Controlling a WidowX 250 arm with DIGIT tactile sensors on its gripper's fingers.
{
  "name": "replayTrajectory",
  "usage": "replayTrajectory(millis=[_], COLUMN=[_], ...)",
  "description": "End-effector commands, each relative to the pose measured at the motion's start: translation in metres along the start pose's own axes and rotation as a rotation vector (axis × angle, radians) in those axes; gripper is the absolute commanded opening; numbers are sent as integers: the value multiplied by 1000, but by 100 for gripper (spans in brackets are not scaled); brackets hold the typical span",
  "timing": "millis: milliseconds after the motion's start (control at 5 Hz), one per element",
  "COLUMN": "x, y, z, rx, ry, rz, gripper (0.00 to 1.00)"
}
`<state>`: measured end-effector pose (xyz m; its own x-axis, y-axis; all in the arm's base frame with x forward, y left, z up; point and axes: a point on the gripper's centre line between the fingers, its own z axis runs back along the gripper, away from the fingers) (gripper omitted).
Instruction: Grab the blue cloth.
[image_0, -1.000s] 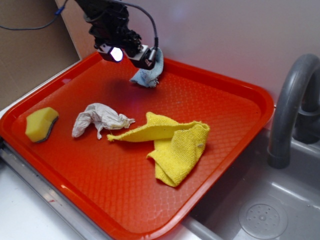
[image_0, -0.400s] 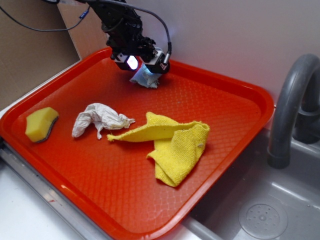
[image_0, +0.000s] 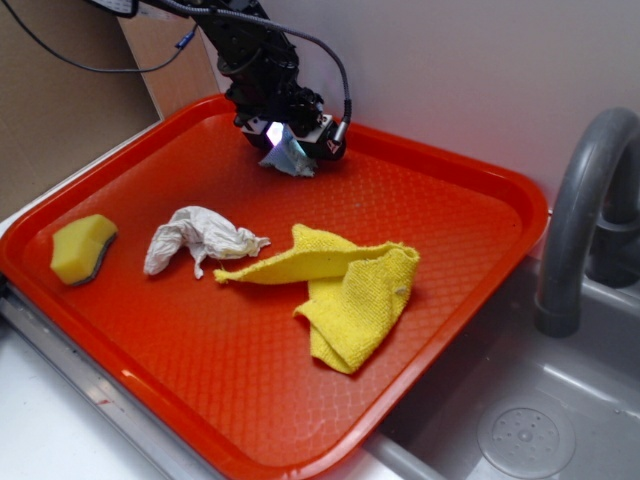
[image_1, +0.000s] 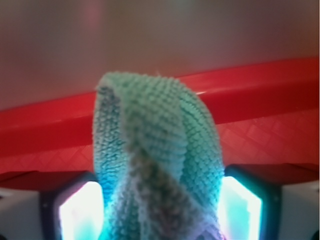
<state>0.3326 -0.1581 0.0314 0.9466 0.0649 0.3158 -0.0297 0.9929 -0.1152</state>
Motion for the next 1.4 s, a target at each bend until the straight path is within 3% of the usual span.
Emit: replayTrajectory(millis=[0,200,400,600,800,1000,1200], x=[13,6,1,-8,-16,-22,-31], y=[-4,5,8,11,14,21,35], z=[25,50,72,112,144,170,190], rx=[128,182,239,192,136,90,85], ry=[12,127,130,42,9,31,42], rz=[46,140,154,141,146,179,241], gripper=[0,0,0,0,0,0,0])
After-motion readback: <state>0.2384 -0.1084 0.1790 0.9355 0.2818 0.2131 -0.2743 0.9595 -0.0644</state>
